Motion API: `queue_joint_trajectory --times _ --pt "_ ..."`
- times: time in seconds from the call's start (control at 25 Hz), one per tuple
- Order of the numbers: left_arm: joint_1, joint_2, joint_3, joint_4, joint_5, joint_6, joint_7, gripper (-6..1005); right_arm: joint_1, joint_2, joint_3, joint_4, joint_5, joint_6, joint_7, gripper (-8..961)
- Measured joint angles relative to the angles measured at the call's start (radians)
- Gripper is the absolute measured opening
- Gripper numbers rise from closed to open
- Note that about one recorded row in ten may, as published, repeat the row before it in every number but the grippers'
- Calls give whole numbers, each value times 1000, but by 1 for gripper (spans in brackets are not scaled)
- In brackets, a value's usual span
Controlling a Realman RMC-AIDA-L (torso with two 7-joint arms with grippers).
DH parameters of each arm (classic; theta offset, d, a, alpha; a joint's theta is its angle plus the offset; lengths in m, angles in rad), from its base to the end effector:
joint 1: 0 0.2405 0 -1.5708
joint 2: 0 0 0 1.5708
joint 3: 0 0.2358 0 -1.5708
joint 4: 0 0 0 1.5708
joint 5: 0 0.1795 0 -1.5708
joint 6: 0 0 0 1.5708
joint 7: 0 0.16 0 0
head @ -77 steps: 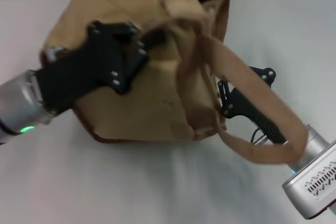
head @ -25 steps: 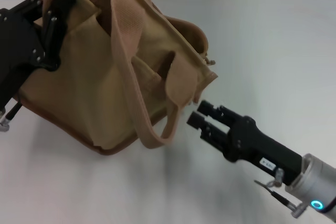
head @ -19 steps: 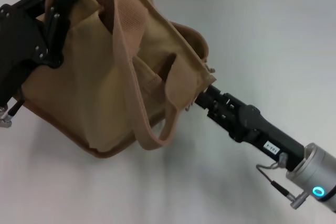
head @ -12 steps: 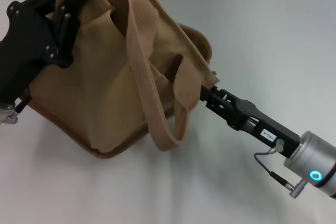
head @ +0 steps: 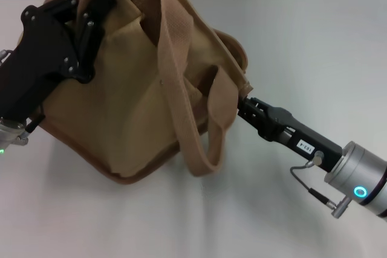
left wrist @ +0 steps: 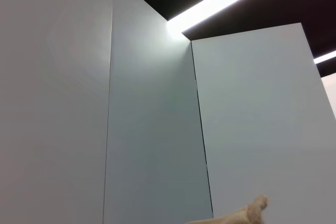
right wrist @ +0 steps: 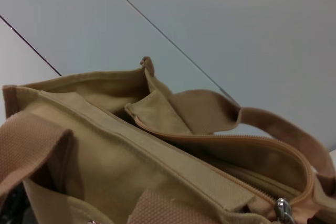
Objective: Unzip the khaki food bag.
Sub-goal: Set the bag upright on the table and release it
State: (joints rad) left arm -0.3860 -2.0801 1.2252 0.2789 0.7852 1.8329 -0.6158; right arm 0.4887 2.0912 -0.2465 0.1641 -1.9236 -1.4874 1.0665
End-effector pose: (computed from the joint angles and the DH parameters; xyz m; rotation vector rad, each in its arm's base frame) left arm -0.1846 0.2603 0.0281 -2.0215 -0.0496 -1.4816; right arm 0.2086 0.2515 -0.0708 -2.2027 1.2329 1.3918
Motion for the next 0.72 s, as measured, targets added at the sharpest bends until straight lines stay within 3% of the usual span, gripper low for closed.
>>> queue_joint_trajectory --times 0.04,0.12,0.36,0.56,0.72 --pt "0 0 0 -2 0 0 0 60 1 1 6 -7 0 6 -2 372" --pt "2 0 -1 -8 0 -1 0 60 1 1 22 -15 0 17 -4 209" --pt "3 -1 -4 -74 -46 -9 -1 59 -2 1 73 -53 0 20 -31 42" --pt "1 -2 -6 -139 -97 -39 -22 71 65 -6 126 -171 0 10 1 36" --pt "-37 -2 -15 -190 -122 -162 -94 95 136 -10 179 -251 0 16 34 32"
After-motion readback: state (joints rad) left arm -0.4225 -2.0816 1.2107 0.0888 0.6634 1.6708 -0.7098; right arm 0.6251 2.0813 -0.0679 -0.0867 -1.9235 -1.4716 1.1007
